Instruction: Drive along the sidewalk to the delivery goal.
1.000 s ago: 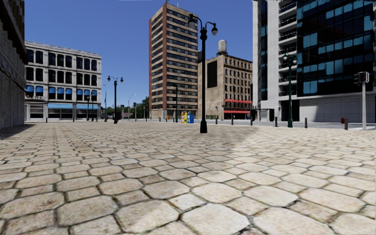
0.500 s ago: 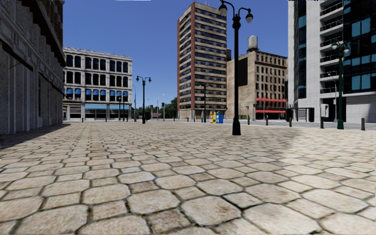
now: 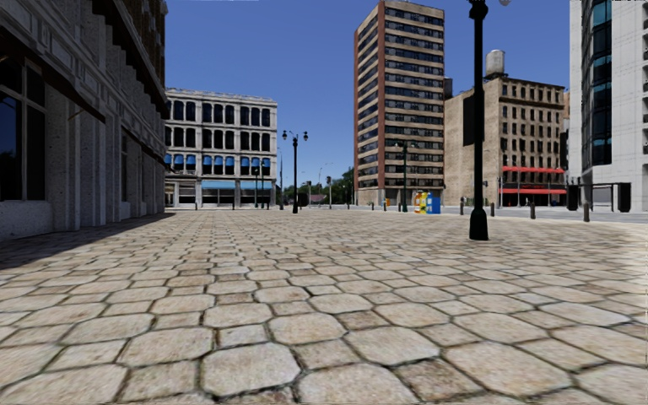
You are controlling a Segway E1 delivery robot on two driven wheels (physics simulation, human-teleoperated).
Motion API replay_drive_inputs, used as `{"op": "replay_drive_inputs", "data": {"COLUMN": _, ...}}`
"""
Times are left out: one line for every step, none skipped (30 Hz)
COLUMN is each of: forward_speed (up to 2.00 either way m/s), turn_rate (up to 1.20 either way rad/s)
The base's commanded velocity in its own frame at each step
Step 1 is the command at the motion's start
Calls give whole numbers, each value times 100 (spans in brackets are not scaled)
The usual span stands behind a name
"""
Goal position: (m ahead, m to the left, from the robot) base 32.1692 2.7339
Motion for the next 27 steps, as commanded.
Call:
{"op": "replay_drive_inputs", "data": {"forward_speed": 200, "turn_rate": 0}}
{"op": "replay_drive_inputs", "data": {"forward_speed": 200, "turn_rate": 0}}
{"op": "replay_drive_inputs", "data": {"forward_speed": 200, "turn_rate": 0}}
{"op": "replay_drive_inputs", "data": {"forward_speed": 200, "turn_rate": 0}}
{"op": "replay_drive_inputs", "data": {"forward_speed": 200, "turn_rate": 0}}
{"op": "replay_drive_inputs", "data": {"forward_speed": 200, "turn_rate": 0}}
{"op": "replay_drive_inputs", "data": {"forward_speed": 200, "turn_rate": 0}}
{"op": "replay_drive_inputs", "data": {"forward_speed": 200, "turn_rate": 0}}
{"op": "replay_drive_inputs", "data": {"forward_speed": 200, "turn_rate": 0}}
{"op": "replay_drive_inputs", "data": {"forward_speed": 200, "turn_rate": 0}}
{"op": "replay_drive_inputs", "data": {"forward_speed": 200, "turn_rate": 0}}
{"op": "replay_drive_inputs", "data": {"forward_speed": 200, "turn_rate": 0}}
{"op": "replay_drive_inputs", "data": {"forward_speed": 200, "turn_rate": 0}}
{"op": "replay_drive_inputs", "data": {"forward_speed": 200, "turn_rate": 0}}
{"op": "replay_drive_inputs", "data": {"forward_speed": 200, "turn_rate": 0}}
{"op": "replay_drive_inputs", "data": {"forward_speed": 200, "turn_rate": 0}}
{"op": "replay_drive_inputs", "data": {"forward_speed": 200, "turn_rate": 0}}
{"op": "replay_drive_inputs", "data": {"forward_speed": 200, "turn_rate": 0}}
{"op": "replay_drive_inputs", "data": {"forward_speed": 200, "turn_rate": 0}}
{"op": "replay_drive_inputs", "data": {"forward_speed": 200, "turn_rate": 0}}
{"op": "replay_drive_inputs", "data": {"forward_speed": 200, "turn_rate": 0}}
{"op": "replay_drive_inputs", "data": {"forward_speed": 200, "turn_rate": 0}}
{"op": "replay_drive_inputs", "data": {"forward_speed": 200, "turn_rate": 0}}
{"op": "replay_drive_inputs", "data": {"forward_speed": 200, "turn_rate": 0}}
{"op": "replay_drive_inputs", "data": {"forward_speed": 200, "turn_rate": 0}}
{"op": "replay_drive_inputs", "data": {"forward_speed": 200, "turn_rate": 0}}
{"op": "replay_drive_inputs", "data": {"forward_speed": 200, "turn_rate": 0}}
